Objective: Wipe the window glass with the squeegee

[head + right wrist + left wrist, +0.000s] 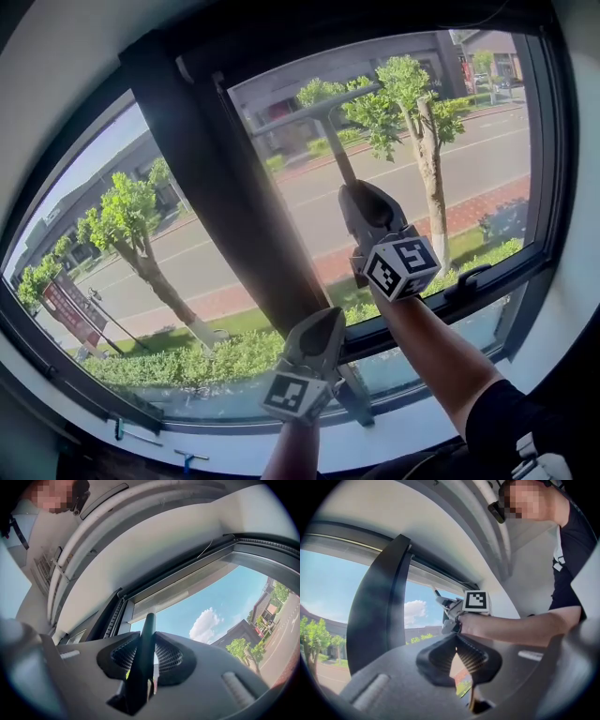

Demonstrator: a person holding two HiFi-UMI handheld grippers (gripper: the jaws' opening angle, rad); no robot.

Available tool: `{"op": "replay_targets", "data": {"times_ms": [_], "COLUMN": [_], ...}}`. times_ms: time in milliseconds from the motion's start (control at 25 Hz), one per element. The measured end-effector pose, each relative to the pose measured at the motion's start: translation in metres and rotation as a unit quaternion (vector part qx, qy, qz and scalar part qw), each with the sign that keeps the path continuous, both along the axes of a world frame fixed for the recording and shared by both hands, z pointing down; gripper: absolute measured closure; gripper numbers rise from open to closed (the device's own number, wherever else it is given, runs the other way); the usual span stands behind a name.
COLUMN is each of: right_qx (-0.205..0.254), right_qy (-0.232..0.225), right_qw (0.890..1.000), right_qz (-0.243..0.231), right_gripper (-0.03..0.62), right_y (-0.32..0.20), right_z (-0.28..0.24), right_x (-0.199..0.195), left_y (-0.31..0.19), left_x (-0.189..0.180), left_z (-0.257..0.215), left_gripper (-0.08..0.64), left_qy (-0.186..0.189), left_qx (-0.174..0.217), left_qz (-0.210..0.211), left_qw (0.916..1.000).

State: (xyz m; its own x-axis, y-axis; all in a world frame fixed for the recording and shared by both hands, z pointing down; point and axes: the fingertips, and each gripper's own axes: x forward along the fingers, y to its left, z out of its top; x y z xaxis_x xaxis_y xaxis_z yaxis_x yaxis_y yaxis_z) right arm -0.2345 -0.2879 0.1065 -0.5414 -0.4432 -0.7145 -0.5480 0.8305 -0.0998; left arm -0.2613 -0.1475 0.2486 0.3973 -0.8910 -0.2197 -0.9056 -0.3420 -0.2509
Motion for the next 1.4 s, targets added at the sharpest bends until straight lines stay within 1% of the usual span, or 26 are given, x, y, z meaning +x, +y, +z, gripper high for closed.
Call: {"op": "replay_targets", "data": {"times_ms": [720, 1160, 1400], "right_qx": [-0.028, -0.051, -0.071], "right_qy": [0.029, 0.051, 0.054], "right_qw": [0.999, 0.997, 0.996], "right_qz": [0.004, 0.009, 0.010], "right_gripper": [0.494, 0.494, 0.494], "right_y": [0.007, 0.013, 0.018], "right_z": [0.062, 0.104, 0.131], "right_x": [0.008, 0.012, 0.014], "left_y": [0.002, 0.001, 0.000], "left_x": [0.004, 0.007, 0.009], "left_z": [0.026, 0.036, 0.041], "left_gripper": [0.557, 0.557, 0.557], "left_qy": [0.010, 0.014, 0.013], "left_qx": [-0.026, -0.033, -0.042], "left_qz": [0.012, 0.026, 0.034], "left_qw": [0.9995, 0.9990, 0.9984]}}
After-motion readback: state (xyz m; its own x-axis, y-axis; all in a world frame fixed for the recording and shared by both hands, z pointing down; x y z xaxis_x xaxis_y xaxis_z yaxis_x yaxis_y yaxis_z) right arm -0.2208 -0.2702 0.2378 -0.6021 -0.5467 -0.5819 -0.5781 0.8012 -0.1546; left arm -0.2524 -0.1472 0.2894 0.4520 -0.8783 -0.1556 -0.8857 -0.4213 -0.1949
